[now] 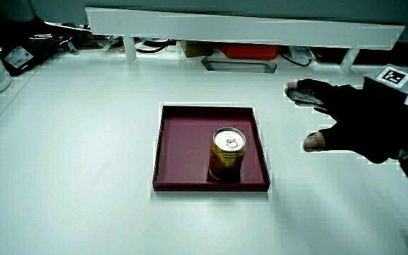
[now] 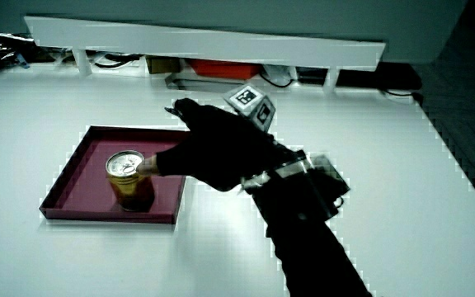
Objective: Place red bull into plate
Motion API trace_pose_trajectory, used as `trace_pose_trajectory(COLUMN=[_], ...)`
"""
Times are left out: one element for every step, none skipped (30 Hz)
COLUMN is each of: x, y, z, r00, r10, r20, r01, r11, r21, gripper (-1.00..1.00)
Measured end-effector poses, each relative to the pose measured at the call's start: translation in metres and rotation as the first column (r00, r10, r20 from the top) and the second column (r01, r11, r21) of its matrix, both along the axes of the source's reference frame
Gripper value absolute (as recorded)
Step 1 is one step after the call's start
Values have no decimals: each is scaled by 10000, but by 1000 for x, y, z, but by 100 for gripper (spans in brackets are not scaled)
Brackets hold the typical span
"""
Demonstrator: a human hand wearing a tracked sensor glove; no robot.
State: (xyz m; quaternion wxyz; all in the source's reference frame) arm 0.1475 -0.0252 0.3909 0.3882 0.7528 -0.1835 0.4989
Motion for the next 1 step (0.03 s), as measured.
trace_pose_trajectory(x=[4], y=[0], z=[-1], r00=[9997], r10=[-129], r20=[-205], r01=[133], r11=[9998], r21=[180], gripper=[-100])
